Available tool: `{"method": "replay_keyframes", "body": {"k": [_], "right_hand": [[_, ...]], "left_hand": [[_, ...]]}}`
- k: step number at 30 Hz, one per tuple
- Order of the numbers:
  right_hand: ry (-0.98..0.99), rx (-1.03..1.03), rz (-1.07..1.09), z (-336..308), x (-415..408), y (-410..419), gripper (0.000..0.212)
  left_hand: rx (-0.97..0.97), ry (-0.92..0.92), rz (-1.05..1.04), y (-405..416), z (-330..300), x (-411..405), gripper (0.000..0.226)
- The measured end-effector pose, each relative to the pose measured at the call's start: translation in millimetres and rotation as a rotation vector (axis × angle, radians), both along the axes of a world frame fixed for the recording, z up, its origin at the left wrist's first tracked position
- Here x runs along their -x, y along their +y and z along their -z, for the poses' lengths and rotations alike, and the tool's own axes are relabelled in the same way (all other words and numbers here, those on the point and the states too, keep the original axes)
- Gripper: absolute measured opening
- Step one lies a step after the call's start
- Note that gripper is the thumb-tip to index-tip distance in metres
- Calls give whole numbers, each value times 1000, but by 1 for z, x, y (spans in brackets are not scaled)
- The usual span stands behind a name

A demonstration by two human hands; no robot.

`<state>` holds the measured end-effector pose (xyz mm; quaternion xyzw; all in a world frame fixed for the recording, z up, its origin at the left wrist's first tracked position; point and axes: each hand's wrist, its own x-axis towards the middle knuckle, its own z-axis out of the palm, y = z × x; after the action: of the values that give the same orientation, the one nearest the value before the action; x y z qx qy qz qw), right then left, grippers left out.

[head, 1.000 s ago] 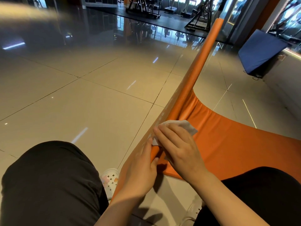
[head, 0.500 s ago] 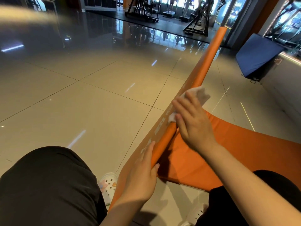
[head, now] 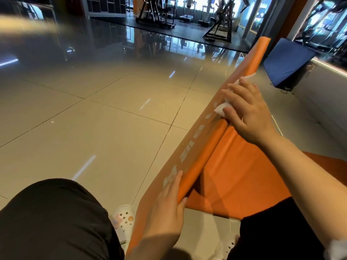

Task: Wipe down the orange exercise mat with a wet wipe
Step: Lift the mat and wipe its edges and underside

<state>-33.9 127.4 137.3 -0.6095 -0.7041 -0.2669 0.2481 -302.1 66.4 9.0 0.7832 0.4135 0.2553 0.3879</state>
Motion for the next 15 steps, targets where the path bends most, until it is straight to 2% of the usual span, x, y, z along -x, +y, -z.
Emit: {"method": "replay_keyframes", "body": {"k": [3,6,10,12,15], "right_hand": [[119,-36,-4,14,17,-6,51],[195,29,-122,63,70,-33,49],[-33,136,-332,107,115,-64,49],[-159,131,-334,93,101,-57,47],[-197,89,-230,54,58,-33,48]], "left_hand": [[22,-19,8,4,1,3,61],[17,-48,2,8,5,7,64],[-31,-39,-24,11,7,9,49],[-35,-23,-30,9,6,11,41],[-59,-21,9,6,6,14,54]]}}
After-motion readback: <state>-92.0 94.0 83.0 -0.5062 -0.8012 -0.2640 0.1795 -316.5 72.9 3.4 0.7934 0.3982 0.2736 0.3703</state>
